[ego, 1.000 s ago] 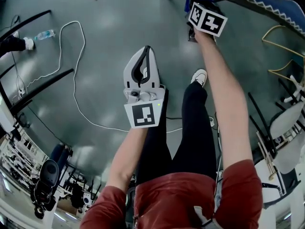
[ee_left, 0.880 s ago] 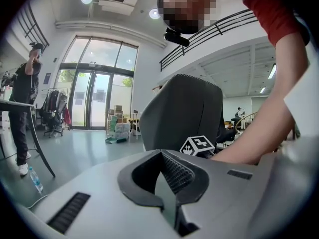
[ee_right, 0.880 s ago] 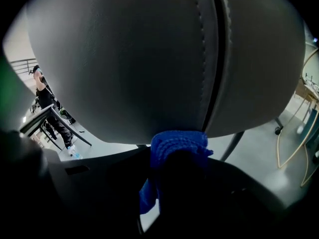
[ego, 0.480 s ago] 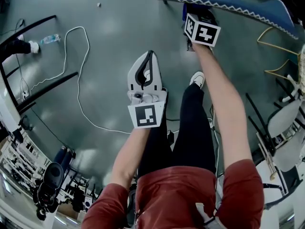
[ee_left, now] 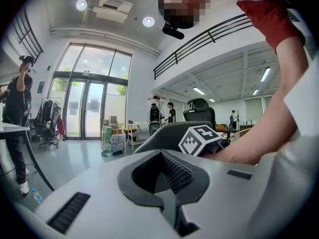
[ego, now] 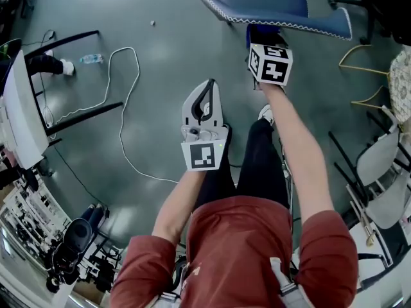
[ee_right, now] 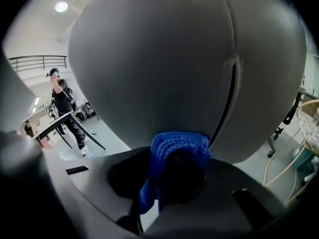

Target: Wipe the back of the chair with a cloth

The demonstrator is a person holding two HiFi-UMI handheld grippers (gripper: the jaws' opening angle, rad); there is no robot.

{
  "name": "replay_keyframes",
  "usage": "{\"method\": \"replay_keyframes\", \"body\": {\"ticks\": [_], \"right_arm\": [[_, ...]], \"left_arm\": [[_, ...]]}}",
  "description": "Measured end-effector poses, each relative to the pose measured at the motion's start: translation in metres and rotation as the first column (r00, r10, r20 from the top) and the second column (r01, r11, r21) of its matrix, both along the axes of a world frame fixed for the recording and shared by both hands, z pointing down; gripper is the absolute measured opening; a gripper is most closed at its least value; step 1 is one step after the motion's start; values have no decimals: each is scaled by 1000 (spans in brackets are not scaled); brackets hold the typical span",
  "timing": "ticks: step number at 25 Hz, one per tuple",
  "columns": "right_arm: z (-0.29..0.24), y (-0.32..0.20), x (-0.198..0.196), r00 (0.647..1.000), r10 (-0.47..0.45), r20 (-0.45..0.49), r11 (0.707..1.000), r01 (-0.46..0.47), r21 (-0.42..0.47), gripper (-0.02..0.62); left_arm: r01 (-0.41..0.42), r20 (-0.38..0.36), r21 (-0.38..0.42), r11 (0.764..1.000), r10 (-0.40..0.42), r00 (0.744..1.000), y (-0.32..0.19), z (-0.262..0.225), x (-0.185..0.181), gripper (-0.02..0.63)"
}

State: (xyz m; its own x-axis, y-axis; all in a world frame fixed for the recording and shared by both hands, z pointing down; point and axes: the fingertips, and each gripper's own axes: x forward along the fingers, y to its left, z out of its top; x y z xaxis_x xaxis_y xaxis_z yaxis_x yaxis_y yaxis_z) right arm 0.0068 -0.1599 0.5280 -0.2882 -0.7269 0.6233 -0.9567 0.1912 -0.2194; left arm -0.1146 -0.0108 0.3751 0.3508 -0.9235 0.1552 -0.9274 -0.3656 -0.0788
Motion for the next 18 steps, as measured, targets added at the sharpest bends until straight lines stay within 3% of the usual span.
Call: {"method": "replay_keyframes", "body": {"ticks": [7,11,18], "right_arm": [[-81,22,-11,1000,-26,1,1000,26,-2,64],[-119,33,-9,999,-49,-8,999,49,14,64],[-143,36,1,999,-49,-11,998,49,27,64]], "left_arm": [[-54,31,25,998,53,998,23,-65,1,12],[-5,6,-109,994,6,1000,42,-72,-2,12],[7,12,-87,996,-6,1000,46,-93,-6,12]]}}
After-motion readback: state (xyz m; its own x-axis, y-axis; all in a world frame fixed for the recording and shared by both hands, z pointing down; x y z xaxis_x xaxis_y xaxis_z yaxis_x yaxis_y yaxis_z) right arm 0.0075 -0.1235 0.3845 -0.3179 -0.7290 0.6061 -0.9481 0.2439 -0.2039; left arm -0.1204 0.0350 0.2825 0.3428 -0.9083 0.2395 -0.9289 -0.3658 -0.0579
